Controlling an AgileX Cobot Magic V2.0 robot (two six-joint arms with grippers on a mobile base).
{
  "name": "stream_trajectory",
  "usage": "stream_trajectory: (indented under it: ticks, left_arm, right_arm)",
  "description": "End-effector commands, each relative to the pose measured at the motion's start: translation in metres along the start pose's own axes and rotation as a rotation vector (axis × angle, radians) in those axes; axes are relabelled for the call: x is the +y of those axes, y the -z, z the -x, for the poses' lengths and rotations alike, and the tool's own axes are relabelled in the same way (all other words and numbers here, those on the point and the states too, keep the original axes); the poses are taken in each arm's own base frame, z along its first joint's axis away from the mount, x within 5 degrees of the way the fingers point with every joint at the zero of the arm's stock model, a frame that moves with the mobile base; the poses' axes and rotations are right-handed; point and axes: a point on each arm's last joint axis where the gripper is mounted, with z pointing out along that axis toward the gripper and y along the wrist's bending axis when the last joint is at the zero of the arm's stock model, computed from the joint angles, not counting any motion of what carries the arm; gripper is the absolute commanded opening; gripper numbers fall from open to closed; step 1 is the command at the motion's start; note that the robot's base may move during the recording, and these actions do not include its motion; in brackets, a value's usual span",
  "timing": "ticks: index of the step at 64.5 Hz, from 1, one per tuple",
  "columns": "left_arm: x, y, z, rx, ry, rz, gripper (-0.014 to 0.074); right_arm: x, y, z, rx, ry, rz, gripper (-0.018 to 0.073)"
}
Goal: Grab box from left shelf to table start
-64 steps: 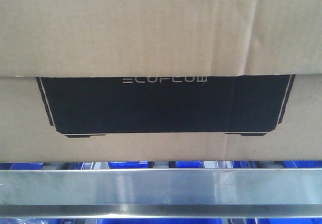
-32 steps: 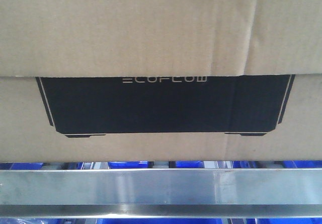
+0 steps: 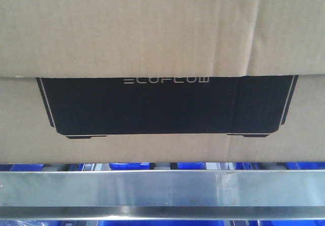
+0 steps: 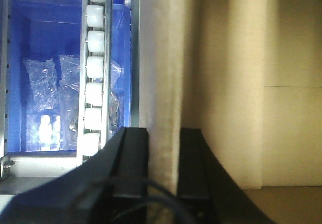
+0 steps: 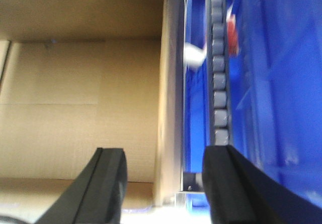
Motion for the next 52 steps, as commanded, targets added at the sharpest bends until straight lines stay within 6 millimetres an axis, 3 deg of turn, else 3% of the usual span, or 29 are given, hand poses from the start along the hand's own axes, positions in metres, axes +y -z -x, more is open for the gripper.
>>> stream_trajectory:
  ticks: [1, 28, 52]
  left_arm:
    - [-0.004, 0.017, 0.008, -0.096, 0.015, -0.039, -0.0104]
    - [-0.004, 0.017, 0.008, -0.096, 0.015, -0.039, -0.0104]
    - [-0.004, 0.017, 0.008, -0.096, 0.015, -0.039, -0.0104]
  right_arm:
    - [0.003, -0.003, 0.020, -0.064, -0.007, 0.013, 0.0454]
    - [0.002, -0.058, 0.037, 0.070, -0.017, -0.012, 0.0454]
    - [0.002, -0.070, 0.040, 0.096, -0.016, -0.042, 0.0454]
